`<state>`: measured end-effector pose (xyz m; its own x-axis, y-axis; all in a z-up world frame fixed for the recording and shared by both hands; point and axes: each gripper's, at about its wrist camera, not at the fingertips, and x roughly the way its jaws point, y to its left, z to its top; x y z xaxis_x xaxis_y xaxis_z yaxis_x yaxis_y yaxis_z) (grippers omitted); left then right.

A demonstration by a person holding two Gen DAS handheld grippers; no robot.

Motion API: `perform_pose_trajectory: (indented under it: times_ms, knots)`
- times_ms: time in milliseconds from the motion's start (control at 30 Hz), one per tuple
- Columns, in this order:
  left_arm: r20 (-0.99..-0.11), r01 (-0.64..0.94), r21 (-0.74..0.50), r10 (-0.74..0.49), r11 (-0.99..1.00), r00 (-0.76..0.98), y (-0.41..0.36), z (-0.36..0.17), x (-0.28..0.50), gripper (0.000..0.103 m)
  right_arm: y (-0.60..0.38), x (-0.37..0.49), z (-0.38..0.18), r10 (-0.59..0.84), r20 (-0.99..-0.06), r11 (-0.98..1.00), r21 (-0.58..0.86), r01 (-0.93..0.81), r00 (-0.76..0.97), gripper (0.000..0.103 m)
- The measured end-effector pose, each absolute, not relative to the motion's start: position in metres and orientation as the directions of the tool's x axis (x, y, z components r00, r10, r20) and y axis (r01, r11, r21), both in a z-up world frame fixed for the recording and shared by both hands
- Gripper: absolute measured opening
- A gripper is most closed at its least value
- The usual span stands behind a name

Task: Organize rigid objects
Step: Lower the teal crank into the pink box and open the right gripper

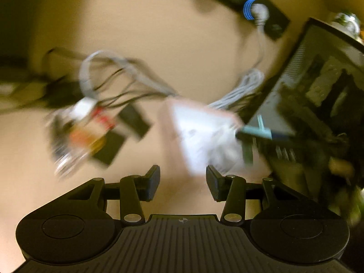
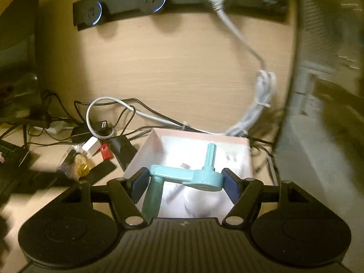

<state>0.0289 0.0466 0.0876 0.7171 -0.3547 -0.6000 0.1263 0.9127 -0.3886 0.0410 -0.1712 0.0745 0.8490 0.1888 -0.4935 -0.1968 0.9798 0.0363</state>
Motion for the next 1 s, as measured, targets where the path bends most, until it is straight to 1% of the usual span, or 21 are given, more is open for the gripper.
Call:
perform_pose_trajectory:
  times_ms: [167,333,367,467,567,667,733,800,867,933,1000]
  knots:
    - [-0.64,-0.025,-0.389,-0.251,0.921,0.726,0.089,0.072,-0.004,0.049,-0.15,0.081,0.046,0.165,-0.549,0.981,0.005,-0.195,0.819,0.07]
    - [-0.663,-0.106,-0.385,-0.195,0.917,0.723,0.118,0.068,-0.022,0.049,-0.149,0.093,0.011,0.154,-0.613,0.987,0.056,-0.152,0.775,0.07]
    - [-0.667,-0.11,-0.382,-0.192,0.918,0.72,0.119,0.068,-0.024,0.049,-0.148,0.087,0.009,0.138,-0.589,0.989,0.039,-0.142,0.796,0.071]
    - [-0.684,-0.117,-0.354,-0.172,0.928,0.709,0.119,0.065,-0.022,0.049,-0.146,0.082,0.009,0.124,-0.591,0.99,0.015,-0.142,0.797,0.071]
    - [-0.693,-0.114,-0.295,-0.13,0.949,0.709,0.114,0.063,-0.017,0.049,-0.152,0.068,0.024,0.106,-0.547,0.99,-0.019,-0.139,0.83,0.071]
    - [-0.687,-0.093,-0.272,-0.126,0.958,0.716,0.111,0.062,-0.01,0.049,-0.157,0.04,0.042,0.08,-0.455,0.987,-0.087,-0.133,0.887,0.072]
    - [-0.676,-0.072,-0.269,-0.135,0.96,0.724,0.108,0.063,-0.003,0.049,-0.159,0.023,0.048,0.067,-0.414,0.982,-0.131,-0.132,0.908,0.073]
    - [-0.662,-0.037,-0.255,-0.147,0.966,0.735,0.105,0.065,0.007,0.049,-0.161,0.011,0.051,0.082,-0.421,0.976,-0.148,-0.158,0.903,0.073]
    - [-0.655,0.015,-0.234,-0.169,0.972,0.736,0.097,0.068,0.024,0.049,-0.164,0.002,0.052,0.114,-0.453,0.972,-0.133,-0.193,0.884,0.073]
    - [-0.642,0.054,-0.259,-0.213,0.964,0.737,0.091,0.072,0.045,0.049,-0.167,-0.005,0.049,0.136,-0.497,0.971,-0.103,-0.214,0.857,0.073]
    - [-0.629,0.059,-0.302,-0.245,0.951,0.738,0.085,0.077,0.074,0.049,-0.168,-0.012,0.045,0.147,-0.524,0.972,-0.081,-0.22,0.839,0.073]
